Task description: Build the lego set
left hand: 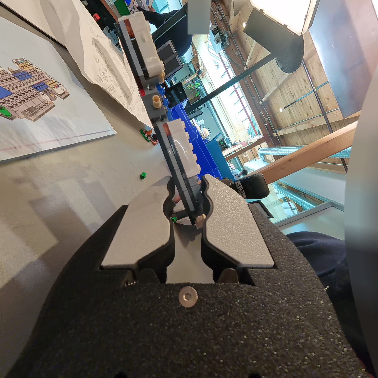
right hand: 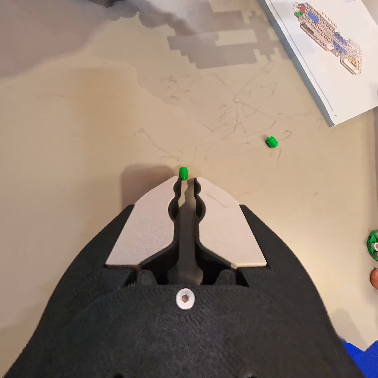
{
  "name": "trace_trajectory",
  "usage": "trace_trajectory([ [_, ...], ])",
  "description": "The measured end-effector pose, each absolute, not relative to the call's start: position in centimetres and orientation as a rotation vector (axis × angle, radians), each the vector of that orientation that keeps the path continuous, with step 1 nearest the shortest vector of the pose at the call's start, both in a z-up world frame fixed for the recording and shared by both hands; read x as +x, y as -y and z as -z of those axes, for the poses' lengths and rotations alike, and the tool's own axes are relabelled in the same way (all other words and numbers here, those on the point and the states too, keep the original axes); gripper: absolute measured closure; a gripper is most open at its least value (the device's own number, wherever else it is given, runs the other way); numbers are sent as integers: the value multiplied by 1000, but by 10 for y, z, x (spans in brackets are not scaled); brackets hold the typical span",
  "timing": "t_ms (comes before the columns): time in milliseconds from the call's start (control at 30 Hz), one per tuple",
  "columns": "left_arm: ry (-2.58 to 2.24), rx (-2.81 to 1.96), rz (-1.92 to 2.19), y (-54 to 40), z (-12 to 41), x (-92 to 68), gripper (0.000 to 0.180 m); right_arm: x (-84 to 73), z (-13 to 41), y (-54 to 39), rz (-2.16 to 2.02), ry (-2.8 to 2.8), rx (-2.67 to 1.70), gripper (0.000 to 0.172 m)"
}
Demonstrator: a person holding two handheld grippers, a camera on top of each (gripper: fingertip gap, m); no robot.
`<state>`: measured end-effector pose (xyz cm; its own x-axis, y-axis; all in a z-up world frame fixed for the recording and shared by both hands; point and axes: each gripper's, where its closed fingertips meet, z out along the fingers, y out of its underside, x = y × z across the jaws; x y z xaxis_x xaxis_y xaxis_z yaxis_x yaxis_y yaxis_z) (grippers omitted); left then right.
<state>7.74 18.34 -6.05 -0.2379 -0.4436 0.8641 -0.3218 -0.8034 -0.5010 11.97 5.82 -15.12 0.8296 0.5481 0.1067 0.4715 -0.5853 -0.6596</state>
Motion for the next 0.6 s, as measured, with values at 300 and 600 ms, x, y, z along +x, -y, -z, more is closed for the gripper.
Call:
trace_trajectory([
  [300,-957,-1889,2218,-181,61,78,156,117,151,-60,-110,777,-2279,167],
  [600,-975,-1896,2214,-178,63,78,156,110,141,-65,-82,799,-2232,167],
])
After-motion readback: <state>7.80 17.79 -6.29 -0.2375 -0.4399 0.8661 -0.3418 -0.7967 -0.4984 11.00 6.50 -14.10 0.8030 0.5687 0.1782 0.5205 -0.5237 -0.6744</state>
